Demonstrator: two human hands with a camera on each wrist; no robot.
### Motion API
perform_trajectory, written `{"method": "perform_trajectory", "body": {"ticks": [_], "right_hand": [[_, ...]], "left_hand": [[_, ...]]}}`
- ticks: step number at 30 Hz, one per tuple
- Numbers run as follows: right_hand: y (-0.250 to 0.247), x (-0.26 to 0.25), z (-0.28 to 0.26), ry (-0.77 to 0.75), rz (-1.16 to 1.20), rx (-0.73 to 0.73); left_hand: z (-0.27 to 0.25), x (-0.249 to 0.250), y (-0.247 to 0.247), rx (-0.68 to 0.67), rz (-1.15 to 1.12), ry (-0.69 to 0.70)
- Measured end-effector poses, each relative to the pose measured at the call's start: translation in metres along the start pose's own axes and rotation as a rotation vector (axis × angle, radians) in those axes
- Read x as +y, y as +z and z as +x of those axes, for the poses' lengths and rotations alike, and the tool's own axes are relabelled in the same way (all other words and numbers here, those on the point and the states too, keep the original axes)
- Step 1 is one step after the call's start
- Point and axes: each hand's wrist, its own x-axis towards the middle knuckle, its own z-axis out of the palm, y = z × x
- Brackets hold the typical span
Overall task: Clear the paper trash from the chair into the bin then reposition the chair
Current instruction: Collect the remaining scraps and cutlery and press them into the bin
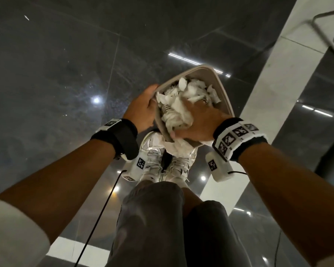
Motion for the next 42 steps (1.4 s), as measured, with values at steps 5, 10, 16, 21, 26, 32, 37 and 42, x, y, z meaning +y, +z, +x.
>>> {"method": "perform_trajectory", "body": {"ticks": [5, 10, 16, 21, 26, 32, 37, 42], "right_hand": [[0.022, -0.006, 0.013, -0.254, -0.08, -0.114], [0.003, 0.009, 0.034, -0.052, 0.361, 0.439], [0.03, 0.011, 0.088, -0.081, 0.002, 0.221], [0.035, 0.022, 0.091, -0.069, -0.226, -0.048], [0.011, 0.013, 0.037, -0.007, -0.18, 0.09], [-0.038, -0.01, -0.057, 0.157, -0.07, 0.129], [-0.048, -0.025, -0.169, 0.141, 0.297, 0.256], [-0.014, -0.026, -0.311, 0.187, 0.455, 0.161]], "left_hand": [[-0.001, -0.01, 0.001, 0.003, -0.004, 0.012], [-0.001, -0.024, 0.001, 0.01, -0.088, 0.035], [0.016, -0.032, -0.008, 0.132, 0.029, 0.143], [0.017, -0.032, -0.014, 0.094, 0.066, 0.148], [0.004, -0.018, -0.023, 0.008, -0.068, 0.036], [-0.042, 0.038, -0.051, 0.025, 0.091, -0.056], [-0.112, 0.088, -0.097, 0.016, 0.094, -0.012], [-0.21, 0.122, -0.135, -0.05, 0.112, -0.006]]}}
